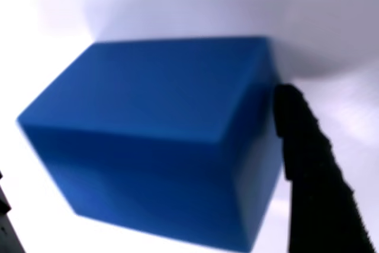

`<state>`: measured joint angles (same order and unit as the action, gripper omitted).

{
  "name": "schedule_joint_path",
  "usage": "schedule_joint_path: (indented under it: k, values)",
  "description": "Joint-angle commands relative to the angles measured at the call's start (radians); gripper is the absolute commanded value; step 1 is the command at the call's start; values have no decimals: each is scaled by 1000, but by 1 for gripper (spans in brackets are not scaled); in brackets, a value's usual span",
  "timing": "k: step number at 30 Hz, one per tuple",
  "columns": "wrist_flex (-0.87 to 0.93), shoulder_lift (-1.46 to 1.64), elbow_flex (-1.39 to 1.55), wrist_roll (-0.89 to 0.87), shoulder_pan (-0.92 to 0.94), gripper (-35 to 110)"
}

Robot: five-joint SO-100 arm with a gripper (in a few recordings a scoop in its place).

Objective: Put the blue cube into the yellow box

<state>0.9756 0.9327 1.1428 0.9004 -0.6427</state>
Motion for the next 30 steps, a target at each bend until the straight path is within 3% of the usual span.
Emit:
schedule_joint_path:
  k: [1, 16, 30]
  values:
    - [-8, 43, -104, 5, -14, 51]
    - [-3, 32, -106, 0, -15, 31]
    - [17, 28, -100, 12, -26, 22]
